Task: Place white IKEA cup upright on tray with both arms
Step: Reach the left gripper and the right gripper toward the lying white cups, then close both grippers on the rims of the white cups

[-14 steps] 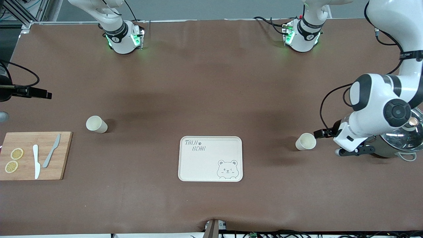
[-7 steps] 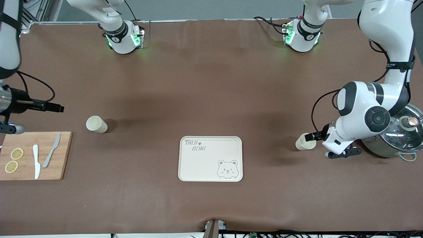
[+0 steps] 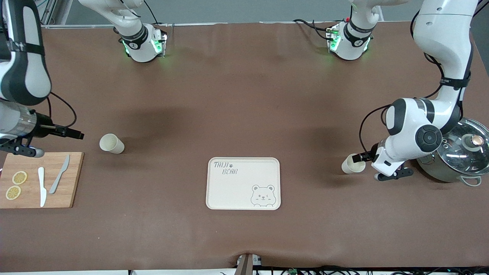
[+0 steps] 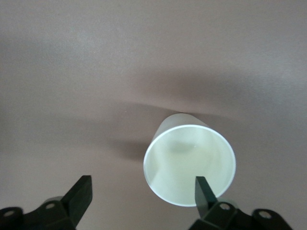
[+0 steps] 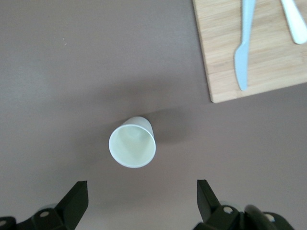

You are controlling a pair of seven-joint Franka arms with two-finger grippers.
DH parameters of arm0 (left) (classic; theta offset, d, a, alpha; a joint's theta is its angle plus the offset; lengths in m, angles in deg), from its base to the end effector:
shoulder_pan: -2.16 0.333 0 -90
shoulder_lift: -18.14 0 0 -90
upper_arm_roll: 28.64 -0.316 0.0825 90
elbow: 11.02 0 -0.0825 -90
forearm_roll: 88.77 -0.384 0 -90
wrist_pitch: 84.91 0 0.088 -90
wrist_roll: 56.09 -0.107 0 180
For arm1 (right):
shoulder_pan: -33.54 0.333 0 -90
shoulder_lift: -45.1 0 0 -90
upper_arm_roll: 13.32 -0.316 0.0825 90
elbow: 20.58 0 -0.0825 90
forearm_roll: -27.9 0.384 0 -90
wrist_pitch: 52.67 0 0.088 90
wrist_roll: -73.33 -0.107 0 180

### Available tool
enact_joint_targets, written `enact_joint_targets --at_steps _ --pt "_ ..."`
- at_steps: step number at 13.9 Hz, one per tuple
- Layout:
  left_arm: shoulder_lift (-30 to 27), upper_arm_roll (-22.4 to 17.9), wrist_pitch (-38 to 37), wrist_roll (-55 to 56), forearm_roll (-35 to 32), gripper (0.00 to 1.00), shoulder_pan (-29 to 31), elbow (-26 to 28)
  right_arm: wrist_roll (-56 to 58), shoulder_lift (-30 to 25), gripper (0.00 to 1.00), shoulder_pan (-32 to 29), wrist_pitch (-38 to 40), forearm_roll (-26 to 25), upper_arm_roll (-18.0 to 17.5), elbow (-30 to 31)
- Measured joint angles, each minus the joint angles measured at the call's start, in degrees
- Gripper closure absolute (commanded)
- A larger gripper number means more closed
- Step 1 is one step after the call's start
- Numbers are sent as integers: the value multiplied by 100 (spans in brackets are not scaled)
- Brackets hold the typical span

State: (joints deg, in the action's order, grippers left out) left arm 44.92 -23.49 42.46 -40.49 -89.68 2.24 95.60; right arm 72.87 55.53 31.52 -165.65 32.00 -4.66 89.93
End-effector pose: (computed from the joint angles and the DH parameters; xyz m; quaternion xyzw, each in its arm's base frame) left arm 0.6260 -0.0520 0.2594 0.9945 0.0902 -0.0533 0.0049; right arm 0.5737 -0.1006 0.3852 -0.9911 0.1126 0.0663 0.0242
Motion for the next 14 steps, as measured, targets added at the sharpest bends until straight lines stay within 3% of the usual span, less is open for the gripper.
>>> enact_joint_targets --at_steps 7,8,9,11,12,13,14 --pt "46 -1 88 -2 0 52 40 0 501 137 0 0 -2244 0 -71 1568" --pt "64 -1 124 -2 0 54 40 1 526 196 9 1 -2399 0 -73 1681" --pt "93 -1 178 -2 0 58 40 2 540 274 26 1 -2526 0 -75 1750" --pt "167 0 294 -2 0 67 40 3 549 437 70 3 -2758 -1 -78 1825" --pt "199 0 325 -2 0 79 40 2 553 506 90 4 -2818 -1 -80 1833" --pt "218 2 344 -2 0 93 40 2 553 561 100 5 -2850 -1 -83 1834" --pt "222 5 354 -2 0 100 38 1 553 600 100 5 -2887 -1 -88 1834"
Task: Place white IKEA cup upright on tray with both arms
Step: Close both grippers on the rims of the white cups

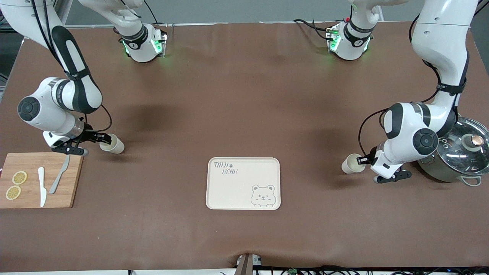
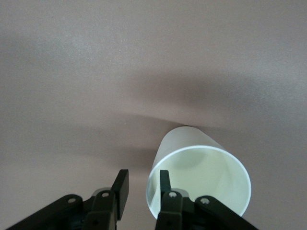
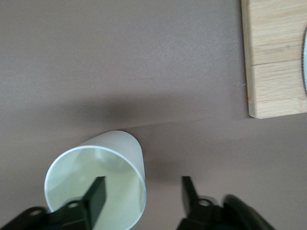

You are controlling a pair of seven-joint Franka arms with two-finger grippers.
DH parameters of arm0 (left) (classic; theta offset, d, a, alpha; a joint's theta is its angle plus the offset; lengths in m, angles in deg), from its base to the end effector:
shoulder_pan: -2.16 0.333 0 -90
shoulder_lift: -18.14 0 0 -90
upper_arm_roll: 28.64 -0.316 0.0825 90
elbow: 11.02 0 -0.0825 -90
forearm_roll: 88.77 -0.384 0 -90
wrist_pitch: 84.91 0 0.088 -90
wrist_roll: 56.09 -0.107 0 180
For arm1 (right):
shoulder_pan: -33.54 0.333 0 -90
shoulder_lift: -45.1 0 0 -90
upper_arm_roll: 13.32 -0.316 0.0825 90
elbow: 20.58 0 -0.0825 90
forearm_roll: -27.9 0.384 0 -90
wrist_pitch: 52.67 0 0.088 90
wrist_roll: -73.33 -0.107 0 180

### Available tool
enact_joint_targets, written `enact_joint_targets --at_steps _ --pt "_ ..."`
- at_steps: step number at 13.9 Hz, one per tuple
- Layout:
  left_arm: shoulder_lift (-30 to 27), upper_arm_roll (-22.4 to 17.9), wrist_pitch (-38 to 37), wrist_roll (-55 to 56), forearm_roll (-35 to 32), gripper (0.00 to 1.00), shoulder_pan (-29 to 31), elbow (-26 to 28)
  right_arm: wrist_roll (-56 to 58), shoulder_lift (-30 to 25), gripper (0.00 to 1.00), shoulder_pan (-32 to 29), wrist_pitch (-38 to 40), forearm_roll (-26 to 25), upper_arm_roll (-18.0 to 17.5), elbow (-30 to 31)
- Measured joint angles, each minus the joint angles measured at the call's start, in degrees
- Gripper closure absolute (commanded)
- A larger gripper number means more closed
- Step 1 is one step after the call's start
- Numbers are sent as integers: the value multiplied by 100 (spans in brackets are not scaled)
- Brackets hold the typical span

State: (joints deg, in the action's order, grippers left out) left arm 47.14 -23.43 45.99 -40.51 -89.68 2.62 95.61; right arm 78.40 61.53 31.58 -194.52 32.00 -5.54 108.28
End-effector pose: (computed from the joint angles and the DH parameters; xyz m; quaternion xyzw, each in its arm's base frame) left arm 0.6300 -0.0489 0.2399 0.9947 0.0936 -0.0424 0.0091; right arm 0.5287 -0.0919 0.2334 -0.9973 0.0673 0.0277 0.0057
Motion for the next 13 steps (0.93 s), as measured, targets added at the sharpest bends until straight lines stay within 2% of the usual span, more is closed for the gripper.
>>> enact_joint_targets --at_steps 10,13 --pt "-60 58 18 0 2 100 -19 -83 -4 29 100 -1 -41 14 -38 -23" --pt "-202 261 17 15 2 100 -24 -148 -7 30 100 -1 137 14 -37 -134"
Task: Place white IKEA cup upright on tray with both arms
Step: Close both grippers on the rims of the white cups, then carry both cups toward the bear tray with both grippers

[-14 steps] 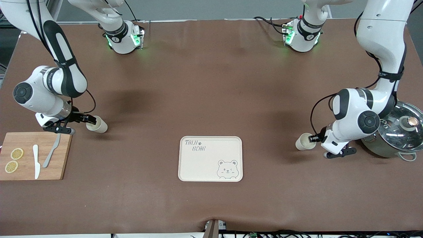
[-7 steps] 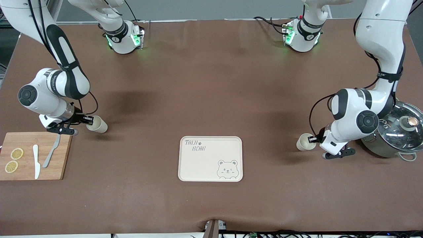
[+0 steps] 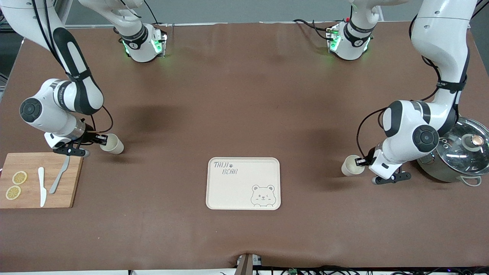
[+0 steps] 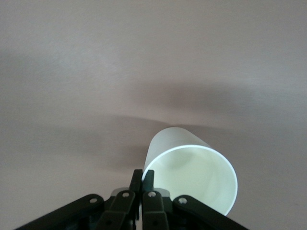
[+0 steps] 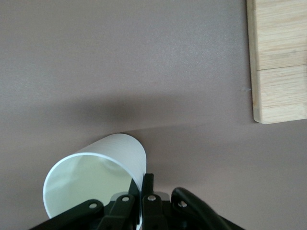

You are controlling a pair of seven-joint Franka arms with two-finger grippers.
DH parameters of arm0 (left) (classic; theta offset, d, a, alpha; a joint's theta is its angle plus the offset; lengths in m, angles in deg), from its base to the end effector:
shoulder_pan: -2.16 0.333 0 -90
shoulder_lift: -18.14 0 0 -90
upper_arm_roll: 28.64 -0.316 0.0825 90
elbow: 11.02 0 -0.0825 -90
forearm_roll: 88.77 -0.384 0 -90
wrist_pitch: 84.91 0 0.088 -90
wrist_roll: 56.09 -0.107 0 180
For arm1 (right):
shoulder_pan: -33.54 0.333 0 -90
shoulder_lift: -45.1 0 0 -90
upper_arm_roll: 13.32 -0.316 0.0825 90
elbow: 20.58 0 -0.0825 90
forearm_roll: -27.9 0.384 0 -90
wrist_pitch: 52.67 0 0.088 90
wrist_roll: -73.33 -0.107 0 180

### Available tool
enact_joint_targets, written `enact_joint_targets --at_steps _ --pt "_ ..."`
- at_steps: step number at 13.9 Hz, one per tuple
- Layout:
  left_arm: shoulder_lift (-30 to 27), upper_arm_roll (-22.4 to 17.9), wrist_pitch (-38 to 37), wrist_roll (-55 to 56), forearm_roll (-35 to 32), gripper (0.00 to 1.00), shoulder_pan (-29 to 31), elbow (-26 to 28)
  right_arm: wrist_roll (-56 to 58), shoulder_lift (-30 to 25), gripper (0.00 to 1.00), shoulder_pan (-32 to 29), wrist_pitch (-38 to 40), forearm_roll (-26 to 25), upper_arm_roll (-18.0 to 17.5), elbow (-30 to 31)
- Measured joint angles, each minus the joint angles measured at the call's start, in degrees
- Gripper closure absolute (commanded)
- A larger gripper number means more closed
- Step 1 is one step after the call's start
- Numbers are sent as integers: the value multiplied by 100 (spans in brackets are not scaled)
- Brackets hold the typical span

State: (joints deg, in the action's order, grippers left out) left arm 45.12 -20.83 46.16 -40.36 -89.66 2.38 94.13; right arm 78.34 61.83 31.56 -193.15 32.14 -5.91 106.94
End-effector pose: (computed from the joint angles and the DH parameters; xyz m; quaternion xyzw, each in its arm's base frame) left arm 0.6384 -0.0788 0.2747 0.9970 0.0729 -0.0119 0.0231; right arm 0.5349 -0.0891 0.2372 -0.9974 0.0653 0.0304 0.0079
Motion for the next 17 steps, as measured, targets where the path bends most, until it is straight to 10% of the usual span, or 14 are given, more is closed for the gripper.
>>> enact_joint_targets --at_steps 17 --pt "966 492 -70 3552 1 100 -1491 -1955 -1246 -48 100 42 3405 4 -440 -2494"
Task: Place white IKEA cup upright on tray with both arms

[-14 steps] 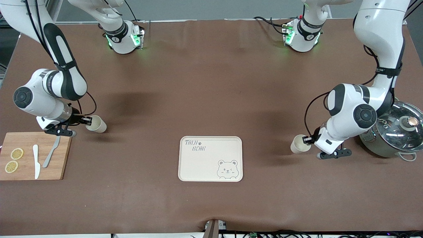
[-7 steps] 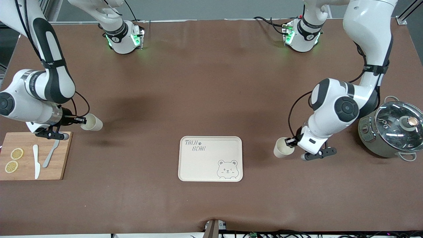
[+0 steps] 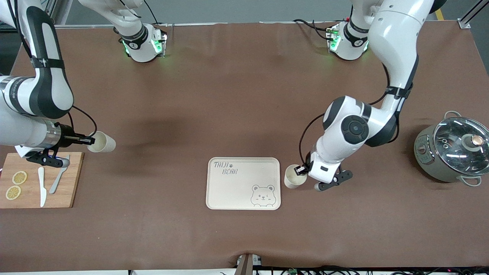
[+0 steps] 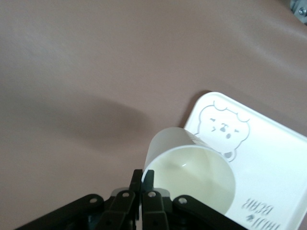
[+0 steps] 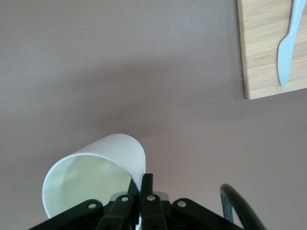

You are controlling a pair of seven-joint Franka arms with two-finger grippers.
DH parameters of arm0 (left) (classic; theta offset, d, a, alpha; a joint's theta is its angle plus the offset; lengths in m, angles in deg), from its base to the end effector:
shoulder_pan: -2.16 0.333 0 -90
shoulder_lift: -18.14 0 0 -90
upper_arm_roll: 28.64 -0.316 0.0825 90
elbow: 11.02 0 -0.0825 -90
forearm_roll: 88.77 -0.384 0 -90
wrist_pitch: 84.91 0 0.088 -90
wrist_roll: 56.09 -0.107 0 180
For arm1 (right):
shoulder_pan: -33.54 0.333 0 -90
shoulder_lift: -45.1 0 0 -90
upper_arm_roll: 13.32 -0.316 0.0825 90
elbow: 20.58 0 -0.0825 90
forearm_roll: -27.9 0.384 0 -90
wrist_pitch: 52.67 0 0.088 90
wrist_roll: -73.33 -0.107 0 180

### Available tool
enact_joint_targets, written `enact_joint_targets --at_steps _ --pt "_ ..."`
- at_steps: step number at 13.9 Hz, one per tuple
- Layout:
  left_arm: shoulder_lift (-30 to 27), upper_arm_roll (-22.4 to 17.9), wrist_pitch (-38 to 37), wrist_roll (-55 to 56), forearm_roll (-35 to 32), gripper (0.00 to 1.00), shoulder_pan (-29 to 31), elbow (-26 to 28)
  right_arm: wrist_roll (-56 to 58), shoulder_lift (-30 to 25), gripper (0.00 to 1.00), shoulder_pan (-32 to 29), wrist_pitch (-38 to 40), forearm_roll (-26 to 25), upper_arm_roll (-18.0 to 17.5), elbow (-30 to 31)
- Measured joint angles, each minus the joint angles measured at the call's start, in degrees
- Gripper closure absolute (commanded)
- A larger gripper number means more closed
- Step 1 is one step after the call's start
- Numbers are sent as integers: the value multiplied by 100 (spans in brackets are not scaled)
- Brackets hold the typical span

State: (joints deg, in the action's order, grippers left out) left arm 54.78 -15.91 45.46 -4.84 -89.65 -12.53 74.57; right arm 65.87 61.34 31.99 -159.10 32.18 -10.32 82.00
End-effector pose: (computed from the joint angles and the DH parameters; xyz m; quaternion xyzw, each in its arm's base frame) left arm 0.6576 -0.3080 0.3176 0.9691 0.2269 0.0239 0.0943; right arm 0.6056 -0.0404 0.3774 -0.9868 0.1180 0.1082 0.0243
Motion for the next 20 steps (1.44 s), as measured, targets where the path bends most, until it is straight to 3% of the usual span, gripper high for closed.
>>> enact_joint_targets --at_steps 5,13,14,15,16,20 --pt "486 -13 0 833 0 100 -383 -459 -1552 50 100 67 375 2 -696 -416" --pt "878 -129 8 1168 0 100 -745 -581 -3617 619 100 109 491 4 -1710 -907" --pt "903 -151 8 1168 0 85 -758 -584 -3824 695 100 111 491 4 -1827 -982" --pt "917 -165 8 1168 0 20 -762 -594 -4021 770 100 114 491 5 -1933 -1061" --pt "921 -172 8 1168 0 0 -762 -606 -4213 844 100 115 491 5 -2040 -1146" --pt "902 -205 14 1168 0 0 -755 -800 -5008 1260 100 126 488 6 -2528 -1574"
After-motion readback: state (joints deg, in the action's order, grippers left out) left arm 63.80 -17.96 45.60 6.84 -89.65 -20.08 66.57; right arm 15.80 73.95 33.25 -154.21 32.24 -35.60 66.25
